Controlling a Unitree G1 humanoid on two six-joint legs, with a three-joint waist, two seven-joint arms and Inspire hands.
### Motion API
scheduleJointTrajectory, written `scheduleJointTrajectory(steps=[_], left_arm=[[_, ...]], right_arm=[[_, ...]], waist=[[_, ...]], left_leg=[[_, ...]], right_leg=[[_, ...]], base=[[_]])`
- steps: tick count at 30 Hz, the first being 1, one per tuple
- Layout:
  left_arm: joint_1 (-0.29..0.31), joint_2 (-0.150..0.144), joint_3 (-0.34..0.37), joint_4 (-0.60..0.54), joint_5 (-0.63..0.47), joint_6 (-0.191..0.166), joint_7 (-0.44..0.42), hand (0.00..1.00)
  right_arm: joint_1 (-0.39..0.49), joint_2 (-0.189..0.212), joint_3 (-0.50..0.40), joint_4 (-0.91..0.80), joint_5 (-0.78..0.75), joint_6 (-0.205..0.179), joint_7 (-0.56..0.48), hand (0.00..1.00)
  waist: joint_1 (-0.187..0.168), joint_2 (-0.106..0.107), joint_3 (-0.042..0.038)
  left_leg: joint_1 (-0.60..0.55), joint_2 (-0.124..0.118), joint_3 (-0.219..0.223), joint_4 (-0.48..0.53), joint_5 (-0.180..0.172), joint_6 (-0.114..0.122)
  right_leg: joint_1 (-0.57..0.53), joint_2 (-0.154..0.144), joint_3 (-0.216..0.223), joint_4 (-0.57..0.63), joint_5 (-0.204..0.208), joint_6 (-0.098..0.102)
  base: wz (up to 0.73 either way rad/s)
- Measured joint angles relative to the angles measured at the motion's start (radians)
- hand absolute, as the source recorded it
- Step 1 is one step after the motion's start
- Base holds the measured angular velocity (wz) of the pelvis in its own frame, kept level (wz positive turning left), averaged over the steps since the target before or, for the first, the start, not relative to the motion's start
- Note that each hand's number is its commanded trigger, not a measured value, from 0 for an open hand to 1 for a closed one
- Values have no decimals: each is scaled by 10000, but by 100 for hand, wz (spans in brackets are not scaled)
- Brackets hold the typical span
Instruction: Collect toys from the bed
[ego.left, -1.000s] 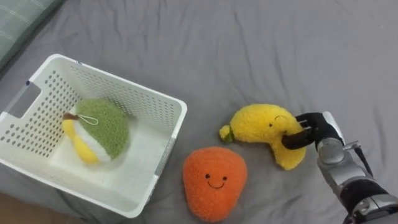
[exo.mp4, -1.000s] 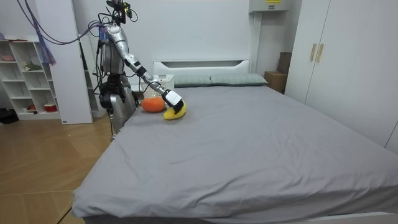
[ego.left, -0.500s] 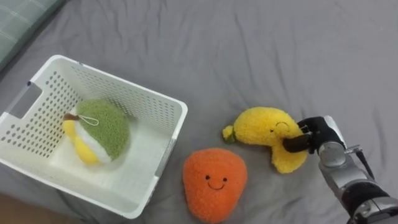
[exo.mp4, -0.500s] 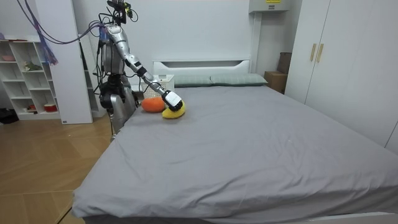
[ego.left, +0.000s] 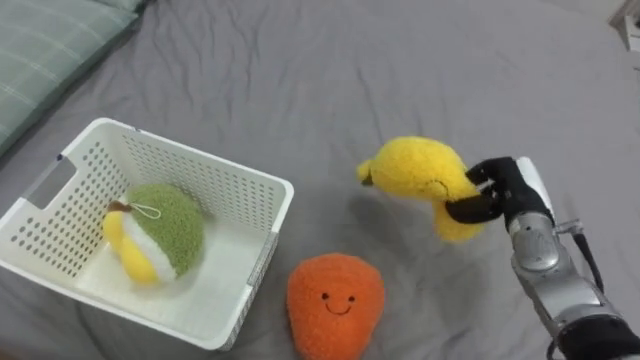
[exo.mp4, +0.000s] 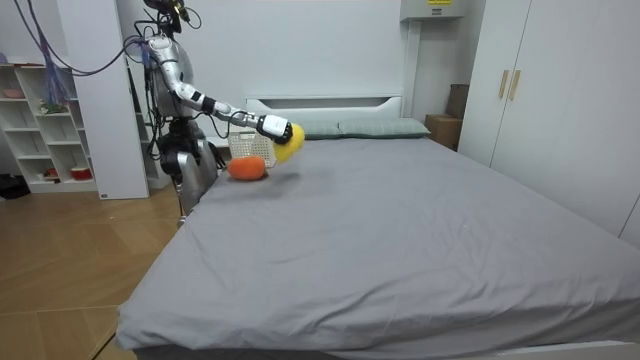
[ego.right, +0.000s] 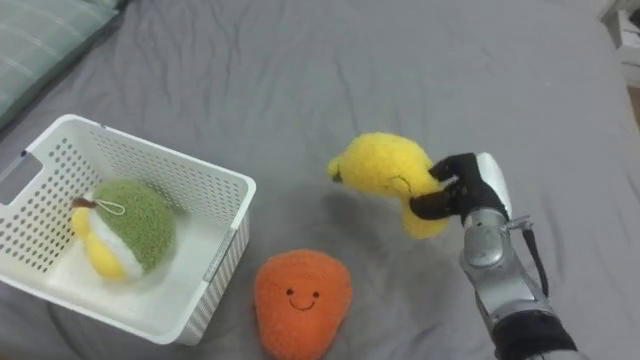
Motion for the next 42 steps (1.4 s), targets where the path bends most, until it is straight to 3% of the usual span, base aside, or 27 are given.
scheduleJointTrajectory(steps=[8,14,20,28,30,35,42], left_arm=[[44,-358,112,-235,91,-5,19,0],[-13,-577,89,-468,188,-2,18,0],[28,-614,79,-381,166,-2,28,0],[-51,-654,66,-387,291,11,-178,0],[-40,-656,66,-377,291,32,-190,0],[-50,-758,62,-67,280,90,-183,0],[-366,-793,38,-1,587,185,-212,0]], right_arm=[[71,2,-76,-2266,-666,-7,538,100],[71,3,-134,-3347,-645,11,1012,100],[72,116,-83,-4808,-721,15,1477,100],[54,164,702,-6041,-988,325,2215,100],[54,311,798,-6099,-1187,452,2380,100],[-121,1102,812,-6118,-1304,472,2501,100],[-829,1246,1670,-6118,-1399,684,2962,100]], waist=[[-157,203,100],[-157,218,87],[-120,226,90],[448,174,88],[616,141,103],[743,125,121],[1078,98,136]], left_leg=[[555,-12,125,-159,2,5],[668,4,155,-216,3,5],[833,-1,130,-278,0,6],[937,1,158,-328,0,7],[938,0,143,-328,0,7],[916,-7,73,-327,0,8],[754,-23,-121,-347,0,-3]], right_leg=[[420,12,108,-4,-20,33],[487,-7,134,-3,-29,45],[621,6,33,-5,-40,64],[676,31,91,-13,-40,64],[687,35,90,-14,-40,64],[696,31,42,-15,-40,64],[669,51,-16,-41,-41,65]], base=[[-3],[-2],[1],[-2],[2],[3],[7]])
